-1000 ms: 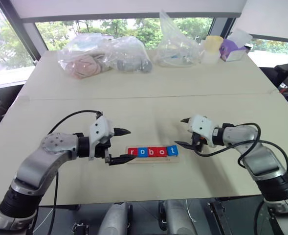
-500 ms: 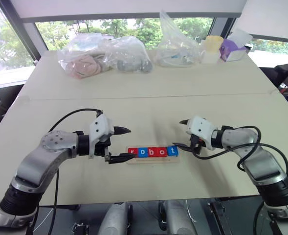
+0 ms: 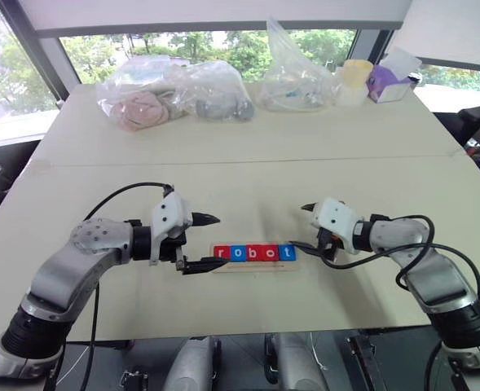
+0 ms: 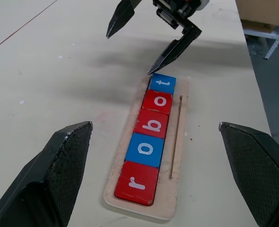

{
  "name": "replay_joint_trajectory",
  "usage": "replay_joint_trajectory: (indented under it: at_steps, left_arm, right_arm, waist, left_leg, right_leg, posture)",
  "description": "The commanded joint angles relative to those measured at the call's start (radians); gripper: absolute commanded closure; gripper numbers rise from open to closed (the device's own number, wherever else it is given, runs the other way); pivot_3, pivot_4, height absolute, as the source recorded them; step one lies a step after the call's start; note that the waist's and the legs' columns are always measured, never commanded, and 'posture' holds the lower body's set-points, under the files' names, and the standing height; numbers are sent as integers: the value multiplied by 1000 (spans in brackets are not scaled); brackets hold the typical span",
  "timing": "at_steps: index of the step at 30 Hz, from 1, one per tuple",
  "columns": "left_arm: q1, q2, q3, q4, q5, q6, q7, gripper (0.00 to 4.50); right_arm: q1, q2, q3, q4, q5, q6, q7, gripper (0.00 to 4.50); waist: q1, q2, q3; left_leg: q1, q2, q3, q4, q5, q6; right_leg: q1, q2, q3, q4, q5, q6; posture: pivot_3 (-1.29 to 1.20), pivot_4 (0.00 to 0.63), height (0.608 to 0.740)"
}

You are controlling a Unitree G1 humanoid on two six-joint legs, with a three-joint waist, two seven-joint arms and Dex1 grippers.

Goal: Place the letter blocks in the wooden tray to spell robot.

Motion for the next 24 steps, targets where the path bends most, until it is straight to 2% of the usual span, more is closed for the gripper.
replay_joint_trajectory:
  at_steps: [1, 5, 10, 13, 17, 21, 24]
  left_arm:
    - [-5, 2, 11, -19, -5, -14, -1, 0]
    - [-1, 5, 14, -23, -8, -11, -2, 0]
    - [2, 5, 34, -30, -30, 11, 7, 0]
    - [17, 22, 49, -30, -34, 18, 5, 0]
    - [52, 48, 91, -46, -45, 41, 18, 0]
    - [98, 78, 145, -75, -75, 73, 32, 0]
    - [119, 96, 185, -77, -103, 97, 34, 0]
  right_arm:
    - [-8, 13, -17, -43, 11, 3, -15, 86]
    - [-24, 9, -49, -40, 25, 23, -20, 86]
    - [15, -53, -158, -108, 136, 143, 37, 86]
    - [65, -109, -217, -183, 229, 247, 89, 86]
    - [169, -205, -370, -317, 448, 455, 193, 86]
    - [198, -232, -454, -375, 564, 538, 197, 86]
    - [187, -239, -436, -395, 592, 559, 168, 86]
  waist:
    - [0, 0, 0]
    - [0, 0, 0]
    - [3, 0, 0]
    - [2, 0, 0]
    - [1, 0, 0]
    - [-1, 0, 0]
    - [1, 0, 0]
  left_leg:
    - [0, 0, 0, 0, 0, 0]
    - [0, 0, 0, 0, 0, 0]
    - [0, 0, 0, 0, 0, 0]
    - [0, 0, 0, 0, 0, 0]
    - [0, 0, 0, 0, 0, 0]
    - [1, 1, 0, 0, 0, 0]
    - [1, 1, 0, 0, 0, 0]
  right_leg:
    - [0, 0, 0, 0, 0, 0]
    - [0, 0, 0, 0, 0, 0]
    - [0, 0, 0, 0, 0, 0]
    - [0, -1, 0, 0, 0, 1]
    - [0, -1, 1, 0, 0, 0]
    - [1, 0, 1, 0, 0, -1]
    - [1, 0, 1, 0, -1, -1]
  posture:
    - [0, 150, 725]
    - [0, 150, 725]
    - [0, 150, 725]
    - [0, 150, 725]
    - [0, 150, 725]
    - [0, 150, 725]
    - [0, 150, 725]
